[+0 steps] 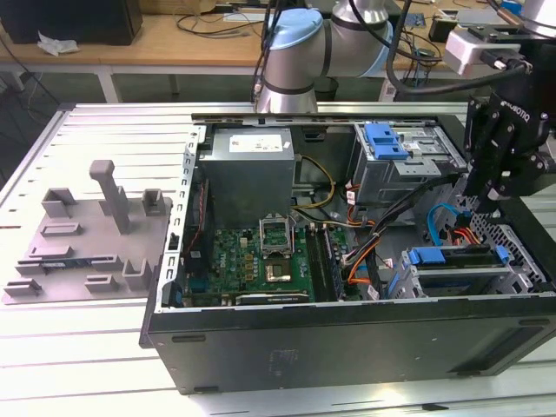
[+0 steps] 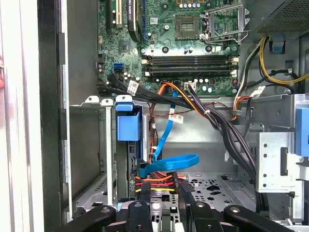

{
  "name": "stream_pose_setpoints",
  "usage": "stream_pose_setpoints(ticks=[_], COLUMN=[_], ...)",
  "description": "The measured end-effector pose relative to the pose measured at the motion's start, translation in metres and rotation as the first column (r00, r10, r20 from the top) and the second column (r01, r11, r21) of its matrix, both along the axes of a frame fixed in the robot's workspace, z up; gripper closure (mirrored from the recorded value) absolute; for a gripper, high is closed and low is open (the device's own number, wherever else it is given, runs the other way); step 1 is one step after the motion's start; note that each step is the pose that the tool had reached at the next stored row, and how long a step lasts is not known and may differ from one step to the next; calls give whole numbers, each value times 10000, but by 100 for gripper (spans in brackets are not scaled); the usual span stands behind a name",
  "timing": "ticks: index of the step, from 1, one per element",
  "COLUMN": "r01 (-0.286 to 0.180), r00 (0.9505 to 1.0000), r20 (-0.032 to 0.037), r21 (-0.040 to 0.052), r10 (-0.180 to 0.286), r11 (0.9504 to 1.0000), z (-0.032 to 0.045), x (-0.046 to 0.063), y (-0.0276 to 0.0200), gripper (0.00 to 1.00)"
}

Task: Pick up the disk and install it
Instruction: 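Insert the second disk wire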

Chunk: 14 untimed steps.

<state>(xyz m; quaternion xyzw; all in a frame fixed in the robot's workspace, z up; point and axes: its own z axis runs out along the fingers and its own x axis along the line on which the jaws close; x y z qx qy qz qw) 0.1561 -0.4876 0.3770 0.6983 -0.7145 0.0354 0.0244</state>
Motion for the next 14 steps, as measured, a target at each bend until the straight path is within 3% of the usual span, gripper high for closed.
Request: stream_pose_setpoints(ticks=[1, 5, 6, 8, 10, 12, 14], r01=[1, 0, 0, 0, 1, 0, -1], r00=[10000, 10000, 10000, 10000, 10000, 10000, 10000], r20=[0, 0, 0, 0, 0, 1, 0], r21=[-28, -283, -505, -787, -957, -1264, -1414], r10=[-1, 0, 0, 0, -1, 0, 1], r11=[10000, 9996, 9987, 9969, 9954, 9920, 9900], z=[0, 64, 109, 141, 142, 143, 142], x=[0, 0, 0, 0, -1, -8, -33], y=[1, 27, 34, 47, 59, 105, 142], gripper=[64, 64, 64, 64, 64, 64, 64])
